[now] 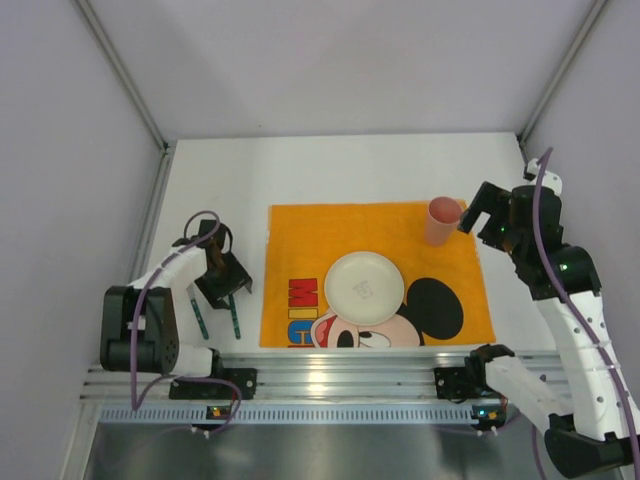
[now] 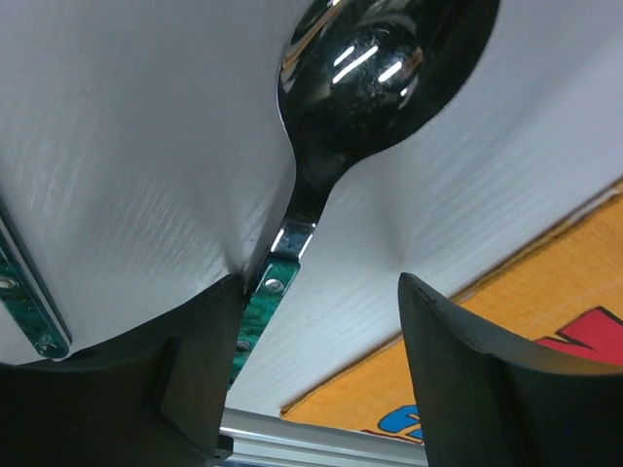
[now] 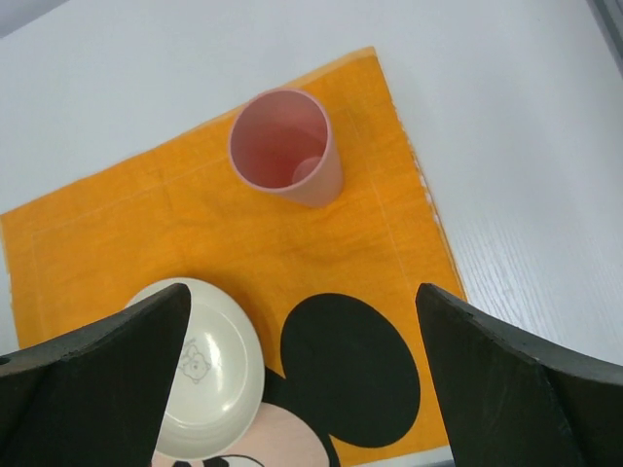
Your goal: Set the dinner table for one person
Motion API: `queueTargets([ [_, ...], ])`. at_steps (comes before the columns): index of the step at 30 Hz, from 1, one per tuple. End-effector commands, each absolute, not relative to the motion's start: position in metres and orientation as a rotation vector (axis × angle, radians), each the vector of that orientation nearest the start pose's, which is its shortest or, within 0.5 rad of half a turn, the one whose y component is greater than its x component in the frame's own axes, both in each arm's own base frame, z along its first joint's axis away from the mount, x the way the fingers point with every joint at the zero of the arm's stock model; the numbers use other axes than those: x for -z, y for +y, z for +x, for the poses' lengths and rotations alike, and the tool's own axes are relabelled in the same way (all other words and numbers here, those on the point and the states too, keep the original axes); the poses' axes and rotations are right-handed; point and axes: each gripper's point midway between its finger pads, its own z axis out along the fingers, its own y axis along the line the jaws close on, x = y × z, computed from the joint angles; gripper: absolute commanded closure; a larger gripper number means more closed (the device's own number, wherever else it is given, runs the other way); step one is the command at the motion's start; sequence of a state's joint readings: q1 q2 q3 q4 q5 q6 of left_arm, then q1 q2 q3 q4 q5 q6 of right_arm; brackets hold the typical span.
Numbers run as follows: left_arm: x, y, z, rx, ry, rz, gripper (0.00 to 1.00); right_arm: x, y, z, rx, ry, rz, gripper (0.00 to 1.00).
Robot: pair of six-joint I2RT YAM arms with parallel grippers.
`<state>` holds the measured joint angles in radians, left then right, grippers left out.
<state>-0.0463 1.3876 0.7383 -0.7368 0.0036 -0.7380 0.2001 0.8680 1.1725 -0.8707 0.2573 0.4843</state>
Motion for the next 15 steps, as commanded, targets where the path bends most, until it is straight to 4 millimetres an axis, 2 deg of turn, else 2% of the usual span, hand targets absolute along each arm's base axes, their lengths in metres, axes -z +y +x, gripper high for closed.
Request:
queueTargets([
  [1,-0.015,-0.036,0.231,0.117,2.794,-0.960,0.32,-0.273,0.015,0.238,-0.060,2.118,0.441,0.00],
  [3,-0.005,-0.029,0.227,0.059,2.808,-0.955,0.36,-0.272,0.015,0.236,-0.059,2.122,0.446,0.00],
  [7,0.006,-0.025,0.223,0.022,2.813,-0.950,0.60,-0.271,0.017,0.238,-0.066,2.133,0.443,0.00],
  [8,0.008,-0.024,0.223,0.020,2.820,-0.947,0.81,-0.270,0.018,0.240,-0.066,2.140,0.441,0.00],
  [9,0.008,-0.025,0.228,0.037,2.823,-0.916,0.93,-0.270,0.018,0.241,-0.069,2.141,0.440,0.00],
  [10,0.007,-0.025,0.230,0.035,2.830,-0.904,1.00,-0.273,0.020,0.242,-0.081,2.137,0.433,0.00],
  [11,0.006,-0.024,0.232,0.023,2.846,-0.892,1.00,-0.275,0.023,0.244,-0.093,2.141,0.421,0.00],
  [12,-0.005,-0.022,0.239,0.014,2.855,-0.848,1.00,-0.277,0.027,0.246,-0.115,2.140,0.405,0.00],
  [13,-0.012,-0.019,0.245,-0.006,2.845,-0.824,1.00,-0.285,0.047,0.251,-0.238,2.130,0.329,0.00],
  [15,-0.042,-0.020,0.265,0.035,2.777,-0.754,1.00,-0.293,0.084,0.255,-0.429,2.123,0.130,0.00],
])
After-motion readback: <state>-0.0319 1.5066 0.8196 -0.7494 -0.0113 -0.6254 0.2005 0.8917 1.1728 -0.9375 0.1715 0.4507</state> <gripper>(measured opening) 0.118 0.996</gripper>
